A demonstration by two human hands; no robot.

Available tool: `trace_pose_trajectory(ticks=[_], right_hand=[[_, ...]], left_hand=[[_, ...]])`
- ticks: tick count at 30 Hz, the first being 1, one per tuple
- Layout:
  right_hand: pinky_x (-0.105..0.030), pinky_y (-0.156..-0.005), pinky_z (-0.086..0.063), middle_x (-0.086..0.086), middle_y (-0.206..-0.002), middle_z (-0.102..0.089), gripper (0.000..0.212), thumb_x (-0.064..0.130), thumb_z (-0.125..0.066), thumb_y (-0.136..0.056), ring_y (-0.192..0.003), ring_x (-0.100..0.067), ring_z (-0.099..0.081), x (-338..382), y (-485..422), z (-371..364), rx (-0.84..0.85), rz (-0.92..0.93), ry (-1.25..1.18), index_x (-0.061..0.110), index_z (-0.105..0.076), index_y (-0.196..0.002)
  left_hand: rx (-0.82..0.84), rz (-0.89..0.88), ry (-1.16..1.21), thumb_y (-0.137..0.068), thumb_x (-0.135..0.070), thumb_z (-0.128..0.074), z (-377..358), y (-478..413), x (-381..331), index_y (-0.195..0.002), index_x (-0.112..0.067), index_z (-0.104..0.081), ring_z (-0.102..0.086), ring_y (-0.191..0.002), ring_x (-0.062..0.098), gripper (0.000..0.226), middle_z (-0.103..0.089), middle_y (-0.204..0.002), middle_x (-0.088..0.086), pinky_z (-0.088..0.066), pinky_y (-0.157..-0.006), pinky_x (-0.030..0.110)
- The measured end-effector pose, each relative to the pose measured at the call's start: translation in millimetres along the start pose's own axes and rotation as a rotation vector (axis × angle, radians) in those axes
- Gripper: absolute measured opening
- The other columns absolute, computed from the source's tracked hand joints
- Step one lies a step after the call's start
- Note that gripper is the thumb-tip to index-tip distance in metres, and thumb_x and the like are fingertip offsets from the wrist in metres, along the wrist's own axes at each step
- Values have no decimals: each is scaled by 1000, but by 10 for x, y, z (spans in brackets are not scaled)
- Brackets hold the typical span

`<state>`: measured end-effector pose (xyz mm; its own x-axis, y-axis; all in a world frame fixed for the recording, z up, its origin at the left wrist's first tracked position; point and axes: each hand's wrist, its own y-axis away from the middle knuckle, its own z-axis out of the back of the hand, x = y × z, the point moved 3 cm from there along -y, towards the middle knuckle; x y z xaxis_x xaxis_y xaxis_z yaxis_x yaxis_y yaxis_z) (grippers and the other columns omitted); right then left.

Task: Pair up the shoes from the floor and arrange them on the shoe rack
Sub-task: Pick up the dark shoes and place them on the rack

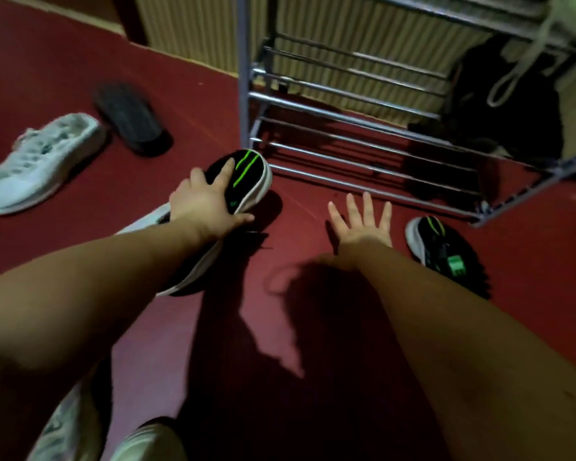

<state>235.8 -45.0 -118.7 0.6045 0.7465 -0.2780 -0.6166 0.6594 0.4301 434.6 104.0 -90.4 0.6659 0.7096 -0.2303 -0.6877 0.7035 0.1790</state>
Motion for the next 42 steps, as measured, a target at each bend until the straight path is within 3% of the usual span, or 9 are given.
trace_pose_trajectory(ticks=[8, 15, 19, 23, 26, 28, 32, 40, 42], right_hand=[[-62, -108, 12, -8, -156, 21, 104, 76, -47, -76, -140, -37, 24, -982, 364, -854, 49, -249, -275, 31, 13, -148], [-59, -113, 1, -9, -156, 20, 107, 72, -53, -75, -141, -42, 15, -1677, 681, -1516, 103, -565, -547, 35, 17, -147], [-54, -115, -6, -9, -156, 21, 122, 69, -65, -68, -144, -35, 10, -1864, 737, -1714, 236, -516, -685, 37, 26, -143], [-49, -112, -17, -15, -155, 18, 126, 68, -68, -65, -143, -35, -5, -1677, 698, -1763, 222, -476, -613, 35, 23, -145], [-47, -108, -26, -16, -154, 1, 119, 67, -67, -68, -134, -36, -23, -1592, 669, -1727, 173, -527, -596, 37, 19, -145], [-47, -107, -29, -15, -148, -12, 115, 67, -66, -68, -129, -36, -29, -1542, 654, -1673, 95, -555, -750, 41, 14, -146], [-47, -107, -31, -17, -147, -24, 107, 62, -64, -71, -131, -36, -32, -1211, 651, -1335, -172, -629, -1129, 38, 6, -148], [-44, -104, -26, -17, -147, -22, 106, 64, -64, -71, -128, -35, -31, 111, 826, -531, -313, -474, -958, 33, 1, -149], [-45, -104, -26, -16, -149, -20, 106, 63, -65, -70, -130, -34, -30, 519, 769, -497, -258, -460, -984, 34, -1, -149]], left_hand=[[245, -111, -36, -74, -65, -63, -692, 189, -1188, -149, -39, -1, -37, -124, 36, 101, -29, -135, 15, -36, -99, 47], [344, 89, 330, -84, -60, -54, -1203, 246, -1973, -151, -29, -5, -34, -130, 40, 89, -18, -146, 16, -29, -109, 37], [338, 62, 456, -90, -55, -48, -1262, 105, -2132, -151, -31, -5, -28, -136, 37, 79, -9, -153, 11, -25, -113, 37], [288, -49, 326, -91, -56, -44, -1291, 111, -1912, -152, -28, -7, -23, -138, 35, 76, -12, -153, 13, -24, -114, 38], [296, -50, 254, -92, -57, -41, -1302, 160, -1684, -152, -26, -7, -22, -138, 35, 75, -12, -153, 13, -22, -114, 39], [298, -71, 221, -92, -56, -40, -1269, 185, -1559, -152, -27, -6, -19, -139, 34, 74, -12, -153, 12, -21, -114, 40], [285, -90, 265, -94, -52, -40, -1167, 179, -1340, -152, -25, -9, -19, -139, 35, 72, -14, -153, 14, -19, -115, 38], [246, 42, 400, -97, -50, -34, -958, 62, -521, -152, -21, -13, -19, -141, 35, 65, -19, -153, 18, -13, -115, 34], [227, 93, 416, -97, -49, -34, -920, 35, -304, -151, -17, -13, -18, -142, 34, 66, -19, -152, 21, -12, -115, 34]])
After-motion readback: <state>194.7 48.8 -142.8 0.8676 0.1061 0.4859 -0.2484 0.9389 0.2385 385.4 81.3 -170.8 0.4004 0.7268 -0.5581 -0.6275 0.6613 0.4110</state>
